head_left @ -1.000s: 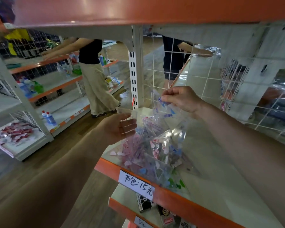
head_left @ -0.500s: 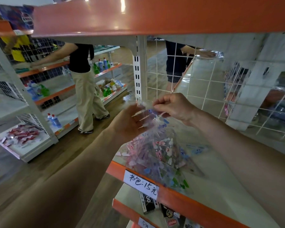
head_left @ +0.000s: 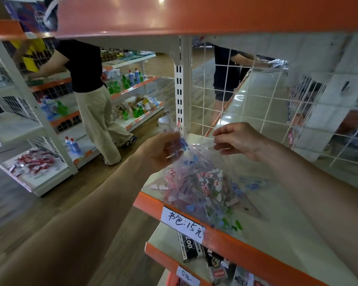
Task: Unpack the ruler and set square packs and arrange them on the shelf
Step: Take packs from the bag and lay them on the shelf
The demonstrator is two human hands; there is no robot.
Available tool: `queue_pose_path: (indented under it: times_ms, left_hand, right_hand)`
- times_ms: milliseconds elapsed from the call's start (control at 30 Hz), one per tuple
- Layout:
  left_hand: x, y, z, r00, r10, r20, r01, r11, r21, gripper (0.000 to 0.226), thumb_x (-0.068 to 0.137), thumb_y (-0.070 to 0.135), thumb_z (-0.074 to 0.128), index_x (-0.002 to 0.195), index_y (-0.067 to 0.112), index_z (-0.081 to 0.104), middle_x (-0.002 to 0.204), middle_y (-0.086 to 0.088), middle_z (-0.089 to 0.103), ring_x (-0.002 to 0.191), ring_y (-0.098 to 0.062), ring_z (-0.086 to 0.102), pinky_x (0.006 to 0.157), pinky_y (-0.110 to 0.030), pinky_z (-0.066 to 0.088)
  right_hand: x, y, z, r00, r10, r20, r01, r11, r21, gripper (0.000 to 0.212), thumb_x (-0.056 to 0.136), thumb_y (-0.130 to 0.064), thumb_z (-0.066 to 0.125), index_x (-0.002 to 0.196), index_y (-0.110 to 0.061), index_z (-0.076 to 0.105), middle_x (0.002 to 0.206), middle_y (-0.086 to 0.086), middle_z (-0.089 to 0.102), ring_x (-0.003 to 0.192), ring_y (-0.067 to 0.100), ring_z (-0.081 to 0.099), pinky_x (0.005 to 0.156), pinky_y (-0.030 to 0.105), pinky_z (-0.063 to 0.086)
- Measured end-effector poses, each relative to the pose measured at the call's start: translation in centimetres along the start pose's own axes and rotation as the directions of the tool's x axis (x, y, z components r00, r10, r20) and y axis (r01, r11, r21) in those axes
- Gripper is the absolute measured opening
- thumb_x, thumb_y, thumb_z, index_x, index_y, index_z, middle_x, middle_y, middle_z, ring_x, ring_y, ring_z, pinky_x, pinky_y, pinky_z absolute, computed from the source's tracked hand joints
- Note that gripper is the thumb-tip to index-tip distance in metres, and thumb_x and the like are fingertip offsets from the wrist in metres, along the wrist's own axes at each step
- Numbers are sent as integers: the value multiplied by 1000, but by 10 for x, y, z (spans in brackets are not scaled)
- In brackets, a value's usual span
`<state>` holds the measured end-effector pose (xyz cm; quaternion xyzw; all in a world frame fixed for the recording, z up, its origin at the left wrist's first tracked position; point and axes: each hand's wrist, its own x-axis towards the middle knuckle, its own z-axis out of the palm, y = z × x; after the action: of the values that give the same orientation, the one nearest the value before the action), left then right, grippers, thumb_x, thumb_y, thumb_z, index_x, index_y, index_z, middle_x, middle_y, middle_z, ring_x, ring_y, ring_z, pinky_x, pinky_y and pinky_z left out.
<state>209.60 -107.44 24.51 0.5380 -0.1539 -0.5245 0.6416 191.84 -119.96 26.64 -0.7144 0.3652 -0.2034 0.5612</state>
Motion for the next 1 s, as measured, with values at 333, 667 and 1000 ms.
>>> queue_pose_path:
  times_ms: [333, 667, 1000]
  left_hand:
    - [11, -15, -3, 994, -104, -13, 105, 993, 55, 15, 95, 15, 51, 91, 8, 63, 78, -7, 63, 68, -19, 63, 65, -33, 57]
    - [23, 6, -18, 978, 131, -164, -151, 981, -118, 12, 93, 17, 57, 102, 12, 64, 79, -4, 65, 70, -17, 62, 67, -35, 50]
    - [11, 4, 0, 976, 205, 79, -184, 959, -215, 25, 99, 6, 35, 97, 8, 60, 92, -13, 71, 93, -26, 66, 86, -40, 50]
  right_hand:
    - [2, 13, 13, 995, 87, 50, -88, 996, 19, 14, 88, 6, 60, 87, -8, 62, 77, 10, 66, 57, 11, 68, 52, 24, 57]
    - [-1, 15, 5, 998, 4, -68, -14, 988, -155, 12, 87, -4, 64, 85, -16, 66, 78, -1, 63, 65, 7, 57, 56, 17, 46]
    - [-9, -8, 4, 997, -70, -28, 75, 947, 311, 14, 88, 1, 61, 89, -12, 66, 75, 1, 63, 65, 9, 60, 57, 19, 54]
